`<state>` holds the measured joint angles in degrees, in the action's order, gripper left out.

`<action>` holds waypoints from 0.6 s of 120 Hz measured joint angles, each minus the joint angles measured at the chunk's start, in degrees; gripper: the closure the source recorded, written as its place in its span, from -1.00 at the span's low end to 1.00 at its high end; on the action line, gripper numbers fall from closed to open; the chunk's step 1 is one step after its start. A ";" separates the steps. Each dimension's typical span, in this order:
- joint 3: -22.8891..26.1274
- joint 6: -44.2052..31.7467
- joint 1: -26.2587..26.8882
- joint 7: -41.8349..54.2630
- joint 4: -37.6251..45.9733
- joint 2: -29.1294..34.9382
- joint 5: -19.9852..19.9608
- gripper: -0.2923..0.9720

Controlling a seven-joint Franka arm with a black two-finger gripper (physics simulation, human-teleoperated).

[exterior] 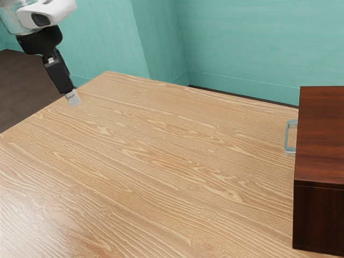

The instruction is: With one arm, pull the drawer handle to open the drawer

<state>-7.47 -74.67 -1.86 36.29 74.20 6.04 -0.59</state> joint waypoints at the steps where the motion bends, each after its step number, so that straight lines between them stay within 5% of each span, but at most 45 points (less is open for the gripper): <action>1: 0.00 0.01 0.00 0.18 0.00 0.00 0.00 -0.54; 31: -0.86 0.19 -0.04 4.71 -4.22 0.98 -3.03 -0.54; 49: 0.67 0.31 9.38 9.95 -5.55 -0.06 -4.75 -0.54; 72: 0.76 0.65 18.53 25.71 -4.78 0.01 1.12 -0.53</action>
<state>-6.71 -74.02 16.67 61.99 69.42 6.06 0.54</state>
